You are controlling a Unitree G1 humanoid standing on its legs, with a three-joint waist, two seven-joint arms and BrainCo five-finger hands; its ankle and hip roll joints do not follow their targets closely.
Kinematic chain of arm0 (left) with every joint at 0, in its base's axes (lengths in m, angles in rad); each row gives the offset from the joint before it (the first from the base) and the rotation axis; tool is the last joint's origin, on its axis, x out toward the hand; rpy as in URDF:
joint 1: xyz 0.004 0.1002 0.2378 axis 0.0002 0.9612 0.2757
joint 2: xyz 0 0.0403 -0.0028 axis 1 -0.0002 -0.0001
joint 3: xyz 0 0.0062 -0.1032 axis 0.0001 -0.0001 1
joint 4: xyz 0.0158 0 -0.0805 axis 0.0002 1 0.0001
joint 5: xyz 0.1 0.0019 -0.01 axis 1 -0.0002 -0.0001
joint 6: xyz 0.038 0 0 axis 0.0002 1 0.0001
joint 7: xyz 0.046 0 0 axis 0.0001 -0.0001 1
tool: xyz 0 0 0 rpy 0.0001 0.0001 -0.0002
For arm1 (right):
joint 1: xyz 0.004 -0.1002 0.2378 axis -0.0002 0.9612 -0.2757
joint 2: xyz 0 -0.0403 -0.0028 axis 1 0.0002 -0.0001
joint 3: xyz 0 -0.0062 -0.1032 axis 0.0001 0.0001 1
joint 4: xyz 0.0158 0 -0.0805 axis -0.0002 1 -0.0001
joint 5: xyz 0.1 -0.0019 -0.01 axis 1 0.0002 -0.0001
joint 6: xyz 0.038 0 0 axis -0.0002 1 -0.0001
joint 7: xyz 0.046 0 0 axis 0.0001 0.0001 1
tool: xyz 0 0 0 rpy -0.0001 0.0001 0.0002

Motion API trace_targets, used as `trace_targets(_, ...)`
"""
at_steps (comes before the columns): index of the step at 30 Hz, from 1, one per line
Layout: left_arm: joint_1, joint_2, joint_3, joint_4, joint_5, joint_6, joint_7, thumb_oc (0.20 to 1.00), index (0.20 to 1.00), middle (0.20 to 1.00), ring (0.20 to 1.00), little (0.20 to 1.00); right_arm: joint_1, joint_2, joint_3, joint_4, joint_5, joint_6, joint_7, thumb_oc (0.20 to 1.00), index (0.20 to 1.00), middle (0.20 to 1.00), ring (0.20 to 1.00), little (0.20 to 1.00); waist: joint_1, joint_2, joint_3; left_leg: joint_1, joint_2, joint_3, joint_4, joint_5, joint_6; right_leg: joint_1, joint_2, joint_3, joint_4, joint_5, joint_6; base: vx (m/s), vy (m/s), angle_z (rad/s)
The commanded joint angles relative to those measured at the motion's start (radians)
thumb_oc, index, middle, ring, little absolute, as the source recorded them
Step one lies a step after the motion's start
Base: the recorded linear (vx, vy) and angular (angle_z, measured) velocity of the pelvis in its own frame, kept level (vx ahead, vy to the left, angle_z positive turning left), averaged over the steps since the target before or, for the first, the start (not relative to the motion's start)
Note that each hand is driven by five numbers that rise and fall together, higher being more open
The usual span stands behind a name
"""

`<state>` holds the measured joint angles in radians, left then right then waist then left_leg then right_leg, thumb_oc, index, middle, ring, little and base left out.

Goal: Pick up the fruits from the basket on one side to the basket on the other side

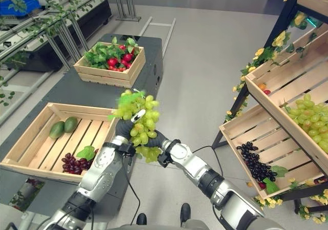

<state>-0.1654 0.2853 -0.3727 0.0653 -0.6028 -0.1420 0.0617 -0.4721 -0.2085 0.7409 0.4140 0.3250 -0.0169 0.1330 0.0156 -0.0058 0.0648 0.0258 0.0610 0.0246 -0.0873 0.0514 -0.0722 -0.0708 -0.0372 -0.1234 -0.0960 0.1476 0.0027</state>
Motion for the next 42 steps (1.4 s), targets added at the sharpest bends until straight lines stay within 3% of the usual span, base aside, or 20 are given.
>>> trace_targets(1, -0.113, -0.025, -0.083, 0.015, 0.014, -0.051, -0.021, 1.000, 1.000, 1.000, 1.000, 1.000, -0.167, 0.114, -0.027, 0.005, 0.015, -0.099, -0.007, 0.200, 0.200, 0.200, 0.200, 0.200, 0.009, -0.036, 0.000, 0.016, -0.061, -0.031, 0.000, -0.077, 0.051, 0.095, -0.049, -0.011, 0.009, -0.099, 0.114, 0.00, 0.000, 0.00)
trace_targets(23, -0.081, -0.020, -0.051, -0.028, -0.019, -0.067, -0.024, 1.000, 1.000, 1.000, 1.000, 1.000, -0.150, 0.100, -0.049, 0.016, 0.012, -0.103, -0.018, 0.200, 0.200, 0.200, 0.200, 0.200, 0.015, -0.040, -0.004, 0.017, -0.064, -0.035, 0.000, -0.074, 0.052, 0.098, -0.053, -0.015, 0.009, -0.092, 0.115, 0.00, 0.000, 0.00)
trace_targets(42, 0.019, 0.010, 0.079, -0.115, -0.036, -0.091, -0.018, 1.000, 1.000, 1.000, 1.000, 1.000, -0.110, 0.066, -0.112, 0.012, -0.009, -0.116, -0.031, 0.200, 0.200, 0.200, 0.200, 0.200, 0.030, -0.037, 0.000, 0.015, -0.070, -0.037, 0.000, -0.072, 0.056, 0.095, -0.056, -0.014, 0.009, -0.088, 0.117, 0.00, 0.000, 0.00)
